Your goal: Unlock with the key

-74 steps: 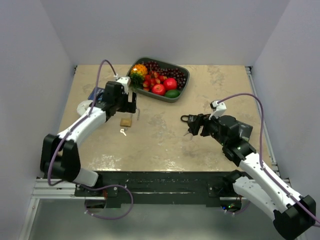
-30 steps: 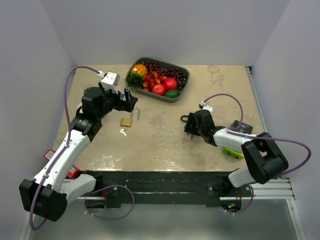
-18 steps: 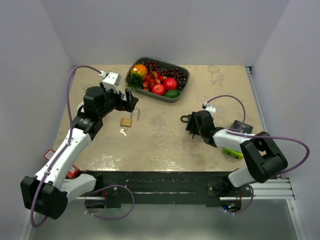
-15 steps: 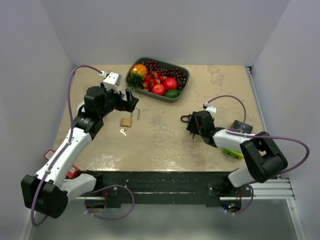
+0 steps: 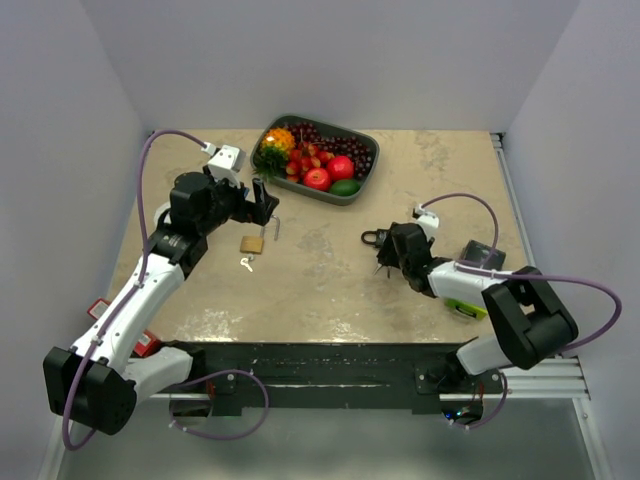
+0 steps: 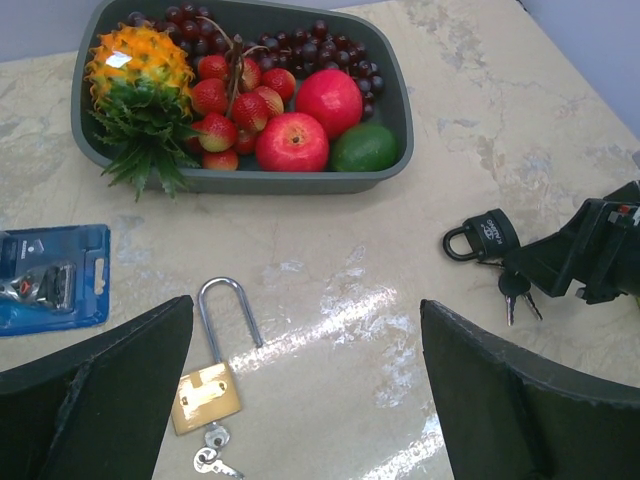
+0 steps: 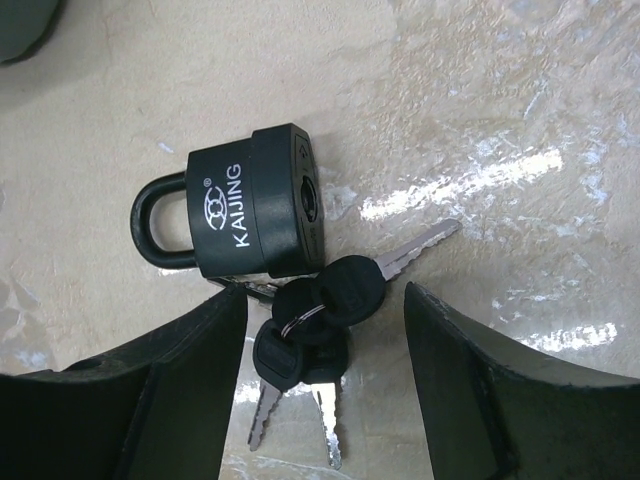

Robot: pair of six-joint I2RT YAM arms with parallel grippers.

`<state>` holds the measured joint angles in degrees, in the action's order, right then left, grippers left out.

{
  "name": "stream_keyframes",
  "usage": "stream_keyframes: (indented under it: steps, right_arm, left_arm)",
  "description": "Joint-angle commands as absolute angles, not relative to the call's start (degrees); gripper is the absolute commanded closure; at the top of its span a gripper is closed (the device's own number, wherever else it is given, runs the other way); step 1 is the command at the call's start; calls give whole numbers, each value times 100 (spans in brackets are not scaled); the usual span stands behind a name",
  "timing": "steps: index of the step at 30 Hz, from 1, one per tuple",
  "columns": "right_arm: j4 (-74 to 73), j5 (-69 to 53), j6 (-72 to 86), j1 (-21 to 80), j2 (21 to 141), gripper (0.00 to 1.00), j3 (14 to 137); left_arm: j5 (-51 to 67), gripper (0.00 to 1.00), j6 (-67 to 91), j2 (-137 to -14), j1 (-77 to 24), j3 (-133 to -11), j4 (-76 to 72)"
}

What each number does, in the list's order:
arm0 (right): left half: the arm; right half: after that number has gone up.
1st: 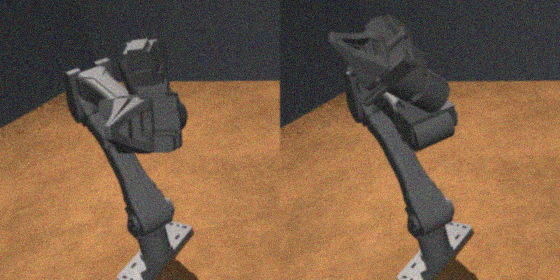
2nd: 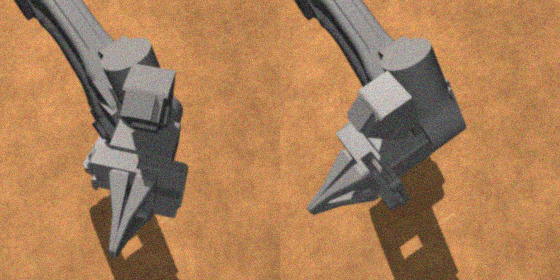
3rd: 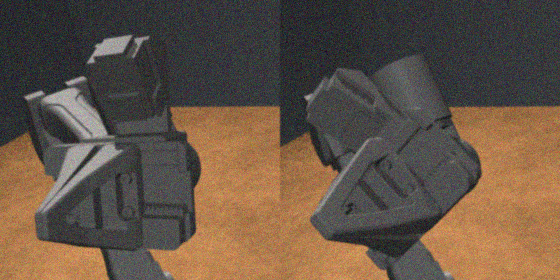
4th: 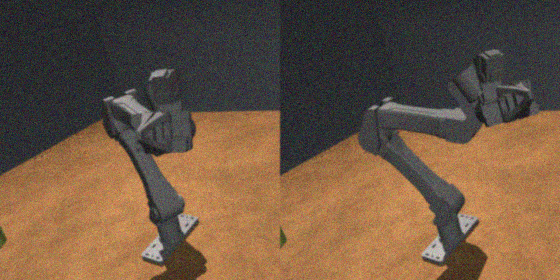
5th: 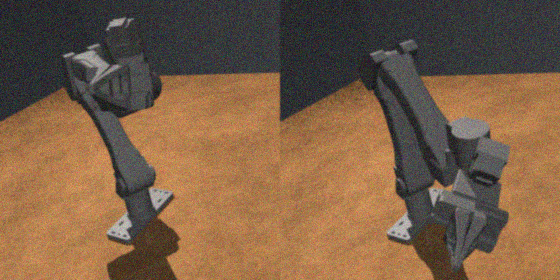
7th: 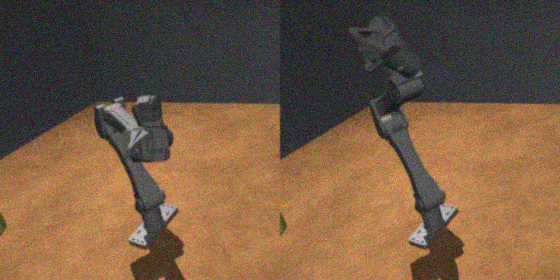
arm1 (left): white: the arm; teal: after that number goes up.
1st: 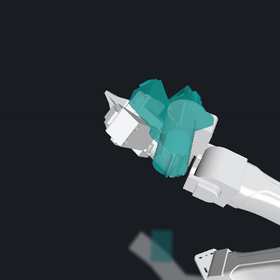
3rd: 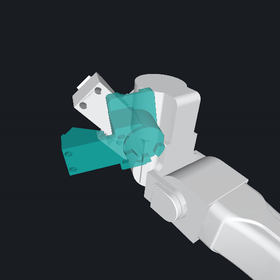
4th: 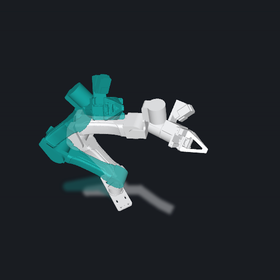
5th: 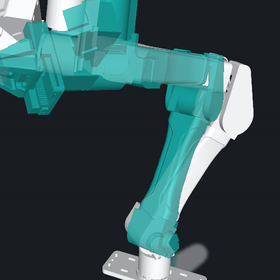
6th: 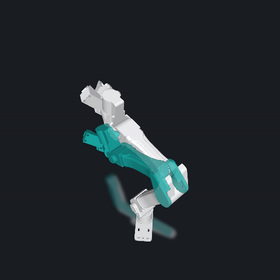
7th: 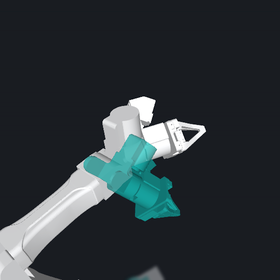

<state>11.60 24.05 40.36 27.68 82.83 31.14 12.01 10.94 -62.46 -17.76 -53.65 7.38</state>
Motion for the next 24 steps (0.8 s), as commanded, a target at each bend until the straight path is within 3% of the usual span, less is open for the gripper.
stream_keyframes:
  steps: [1,24]
  right_arm:
    - [1415,2470,4245,2742,8394,34,3182]
    - [1916,2733,4474,2725,8798,40,3094]
  left_arm:
    - [1169,1,1081,-6205,-1784,-5388,615]
    - [1064,1,1046,-6310,-1784,-5388,642]
